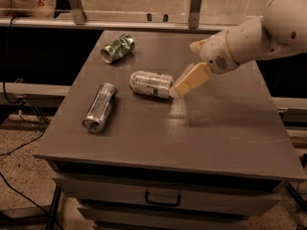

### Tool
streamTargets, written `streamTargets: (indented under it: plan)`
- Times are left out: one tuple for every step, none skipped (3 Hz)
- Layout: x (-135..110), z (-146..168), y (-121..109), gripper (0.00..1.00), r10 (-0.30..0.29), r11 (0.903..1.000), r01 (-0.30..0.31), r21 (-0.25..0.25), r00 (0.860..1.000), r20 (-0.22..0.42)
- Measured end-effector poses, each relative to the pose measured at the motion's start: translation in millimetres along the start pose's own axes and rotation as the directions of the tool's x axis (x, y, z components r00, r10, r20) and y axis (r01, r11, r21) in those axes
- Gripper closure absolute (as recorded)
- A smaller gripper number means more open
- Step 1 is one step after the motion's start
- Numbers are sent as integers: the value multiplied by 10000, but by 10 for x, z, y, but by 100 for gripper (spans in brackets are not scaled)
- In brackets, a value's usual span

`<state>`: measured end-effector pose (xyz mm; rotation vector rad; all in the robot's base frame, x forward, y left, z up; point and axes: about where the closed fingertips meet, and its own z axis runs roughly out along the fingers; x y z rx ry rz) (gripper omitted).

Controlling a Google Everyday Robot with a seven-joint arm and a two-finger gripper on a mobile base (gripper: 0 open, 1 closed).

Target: Knock 7up can over

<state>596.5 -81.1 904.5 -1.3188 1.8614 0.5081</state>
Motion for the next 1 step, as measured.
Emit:
streamTargets:
  plan:
    - [0,1,0,0,-1,10000,1,-1,10000,0]
